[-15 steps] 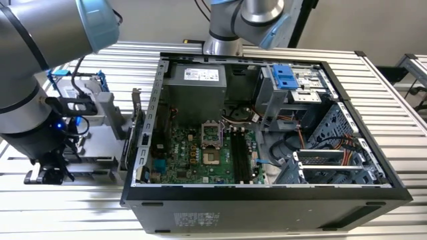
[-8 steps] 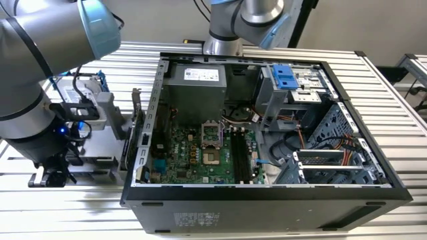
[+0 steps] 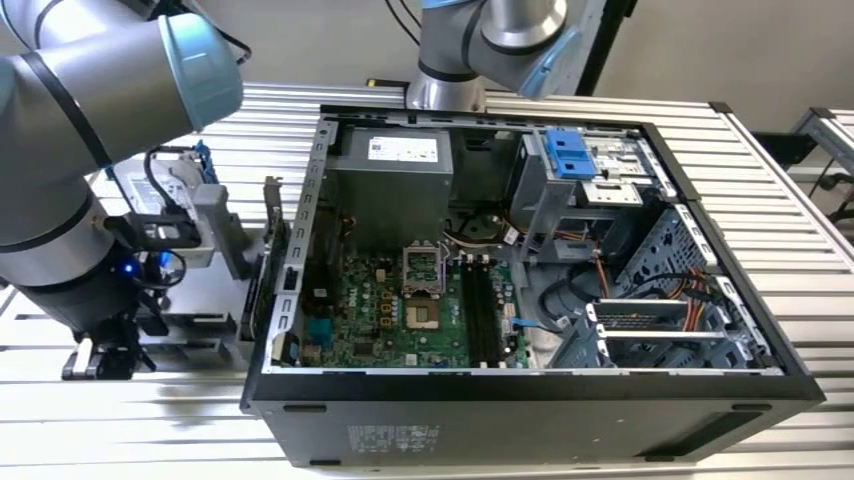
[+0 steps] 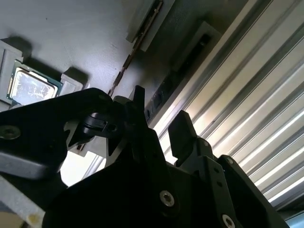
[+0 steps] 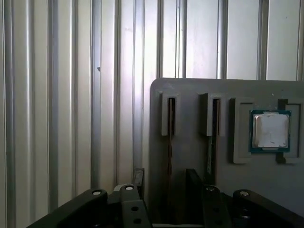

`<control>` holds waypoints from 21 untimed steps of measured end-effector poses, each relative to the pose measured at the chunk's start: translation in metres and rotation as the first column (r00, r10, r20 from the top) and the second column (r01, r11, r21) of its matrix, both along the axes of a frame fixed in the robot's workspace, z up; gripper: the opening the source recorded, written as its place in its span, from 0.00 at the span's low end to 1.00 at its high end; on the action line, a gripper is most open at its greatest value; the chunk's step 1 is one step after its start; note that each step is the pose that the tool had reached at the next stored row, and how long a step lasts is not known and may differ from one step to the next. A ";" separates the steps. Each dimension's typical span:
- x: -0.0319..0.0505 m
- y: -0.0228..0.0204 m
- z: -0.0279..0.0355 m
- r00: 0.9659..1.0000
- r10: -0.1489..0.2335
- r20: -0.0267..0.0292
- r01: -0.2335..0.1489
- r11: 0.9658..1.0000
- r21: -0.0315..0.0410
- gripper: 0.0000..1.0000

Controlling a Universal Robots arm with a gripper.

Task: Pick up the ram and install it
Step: 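Pick up the ram and move it above insertion slot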

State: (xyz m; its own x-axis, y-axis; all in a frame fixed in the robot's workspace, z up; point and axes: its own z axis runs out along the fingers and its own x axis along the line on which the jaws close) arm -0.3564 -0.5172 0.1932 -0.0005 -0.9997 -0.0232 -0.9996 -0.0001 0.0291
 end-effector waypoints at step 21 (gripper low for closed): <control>-0.0001 0.0041 -0.0014 1.000 0.000 0.000 0.000 1.000 0.000 1.00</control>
